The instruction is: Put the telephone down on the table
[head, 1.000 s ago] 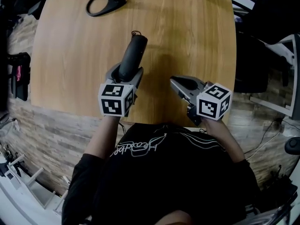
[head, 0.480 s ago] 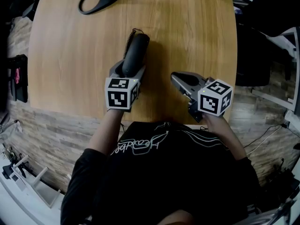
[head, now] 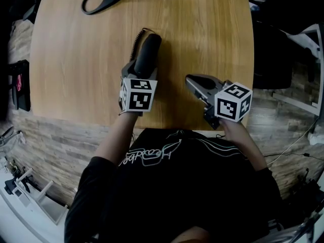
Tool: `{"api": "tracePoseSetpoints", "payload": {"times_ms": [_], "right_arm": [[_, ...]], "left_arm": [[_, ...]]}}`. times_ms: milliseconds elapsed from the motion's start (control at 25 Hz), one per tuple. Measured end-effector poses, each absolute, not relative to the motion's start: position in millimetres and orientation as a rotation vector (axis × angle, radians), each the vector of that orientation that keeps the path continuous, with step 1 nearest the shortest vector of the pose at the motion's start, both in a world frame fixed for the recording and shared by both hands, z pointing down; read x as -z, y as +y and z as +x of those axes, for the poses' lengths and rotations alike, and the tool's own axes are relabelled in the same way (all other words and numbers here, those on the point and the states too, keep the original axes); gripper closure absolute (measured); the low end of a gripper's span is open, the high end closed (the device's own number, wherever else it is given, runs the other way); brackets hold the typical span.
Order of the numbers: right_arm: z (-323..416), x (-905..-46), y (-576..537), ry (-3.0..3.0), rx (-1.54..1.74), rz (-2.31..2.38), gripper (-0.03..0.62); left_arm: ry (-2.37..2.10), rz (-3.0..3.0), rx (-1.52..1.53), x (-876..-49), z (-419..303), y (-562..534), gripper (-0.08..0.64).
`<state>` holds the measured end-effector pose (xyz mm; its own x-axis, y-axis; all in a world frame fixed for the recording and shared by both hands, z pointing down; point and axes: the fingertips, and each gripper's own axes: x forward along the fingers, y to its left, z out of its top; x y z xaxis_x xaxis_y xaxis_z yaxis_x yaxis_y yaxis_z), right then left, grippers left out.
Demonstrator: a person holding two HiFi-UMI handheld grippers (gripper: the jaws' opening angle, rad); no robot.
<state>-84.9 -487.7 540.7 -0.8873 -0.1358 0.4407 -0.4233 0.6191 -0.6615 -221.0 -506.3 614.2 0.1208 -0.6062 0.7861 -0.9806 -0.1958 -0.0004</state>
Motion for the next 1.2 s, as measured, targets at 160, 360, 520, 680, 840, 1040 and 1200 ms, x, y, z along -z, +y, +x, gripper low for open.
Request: {"api": "tracePoseSetpoints", "payload": {"times_ms": [160, 360, 520, 680, 840, 1040, 1200], "right_arm": [[-79, -539, -484, -2.494, -1.177, 0.470, 0.551], [-67, -529, -477, -2.517, -1.212, 0.496, 0.551], [-57, -514, -466, -2.544, -1.188, 0.501, 0.551], [-41, -493, -448, -2.592, -1.129, 0.489, 0.551], [-24, -470, -425, -2.640, -1.073, 0.485, 0.551], [-19, -429, -398, -2.749, -0.969, 0.407, 0.551], [-25, -402, -374, -2.808, -0.882, 0.314, 0.551]], "left_arm": [[-1.530, 1.869, -0.911, -614, -221, -506, 0.275], [-1.490, 1.931, -0.905, -609, -216, -506, 0.260], [-1.486, 1.959, -0.848, -599, -216, -499, 0.238], [-1.558, 1.943, -0.776, -579, -226, -481, 0.238], [-1.616, 1.928, -0.644, -548, -231, -445, 0.238], [-1.559, 1.958, -0.282, -487, -200, -402, 0.239], [-1.475, 2.029, -0.014, -430, -165, -367, 0.316]]}}
